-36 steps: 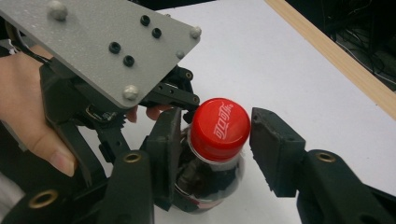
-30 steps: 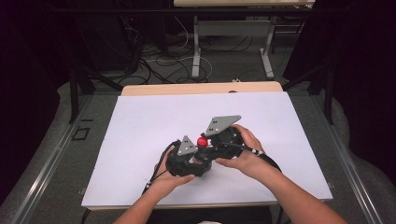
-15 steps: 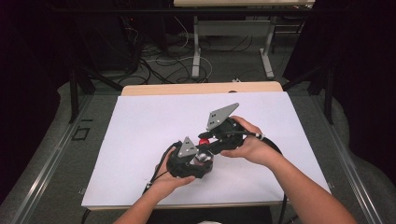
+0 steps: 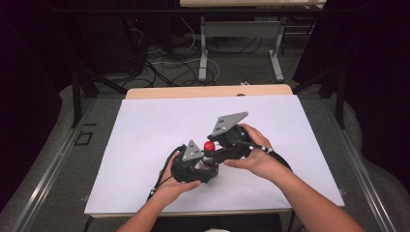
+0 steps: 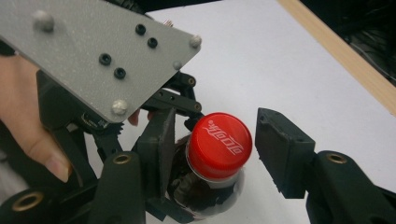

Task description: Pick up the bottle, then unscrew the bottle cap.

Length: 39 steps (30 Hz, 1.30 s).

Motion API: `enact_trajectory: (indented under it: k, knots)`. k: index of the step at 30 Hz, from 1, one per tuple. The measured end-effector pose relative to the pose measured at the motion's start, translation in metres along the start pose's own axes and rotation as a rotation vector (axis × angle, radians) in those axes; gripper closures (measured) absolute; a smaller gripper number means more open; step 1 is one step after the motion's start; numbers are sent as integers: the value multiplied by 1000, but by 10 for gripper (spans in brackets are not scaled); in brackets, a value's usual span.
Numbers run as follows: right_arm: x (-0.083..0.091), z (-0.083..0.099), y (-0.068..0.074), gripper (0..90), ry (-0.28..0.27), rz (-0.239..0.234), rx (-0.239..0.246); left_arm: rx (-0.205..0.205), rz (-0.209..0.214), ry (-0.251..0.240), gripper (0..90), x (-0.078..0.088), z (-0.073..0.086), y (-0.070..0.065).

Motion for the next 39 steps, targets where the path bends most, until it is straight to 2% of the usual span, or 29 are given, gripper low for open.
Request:
enact_trajectory:
  k: [1, 3, 6, 8, 9, 14, 18, 20, 22, 23, 24, 25, 31, 33, 34, 37, 39]
  knots:
    - [1, 0, 0, 482, -4, 17, -11, -5, 3, 9, 306, 1, 0, 1]
    - [2, 2, 2, 487, 5, 44, -20, -4, -8, -5, 306, -1, 0, 2]
    - [1, 4, 5, 510, 2, 36, -46, 8, -1, 5, 306, -1, 0, 1]
    - [0, 4, 6, 515, -10, 37, -47, 12, 0, 3, 306, 0, 0, 0]
    - [-1, 4, 6, 531, -20, 49, -51, 13, 0, 3, 306, 0, 0, 0]
    - [-5, 3, 6, 542, -27, 67, -38, -4, -8, 14, 306, 0, 0, 1]
    - [-9, 1, 5, 547, -14, 62, -41, 5, -13, -2, 306, -3, 1, 0]
    - [-11, 0, 4, 566, -11, 54, -40, 0, -10, 4, 306, -2, 1, 0]
    - [-11, -1, 2, 604, -6, 67, -34, 0, -9, 4, 306, -2, 1, 1]
    - [-12, -1, 3, 606, -14, 52, -47, -2, -12, 3, 306, -2, 1, 1]
    - [-11, -1, 1, 607, -6, 39, -32, 9, -12, -5, 306, -2, 1, 0]
    - [-11, -1, 1, 608, -4, 30, -21, -4, -9, 1, 306, -2, 1, 0]
    - [-8, -2, -8, 611, 44, -101, 59, -8, 1, -4, 306, -3, 1, -2]
    - [-6, -2, -9, 611, 56, -119, 63, -16, 11, 6, 306, -1, 0, -2]
    - [-5, -2, -11, 611, 60, -136, 83, -8, 2, -9, 306, -2, 0, -3]
    - [-5, -3, -12, 610, 51, -126, 55, -11, 10, 4, 306, -1, 0, -1]
    - [-6, -3, -11, 605, 47, -110, 22, -8, -6, -8, 306, -2, 1, -1]
Point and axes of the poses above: each handheld gripper's, and its own axes: x roughly backward along the jaws, z roughly out of its underside, y roughly to its left, the point moved 4 cm from there along -x, roughly forward along the jaws, and after that the axes turned 11 degrees about -z, right-handed, at the moved point
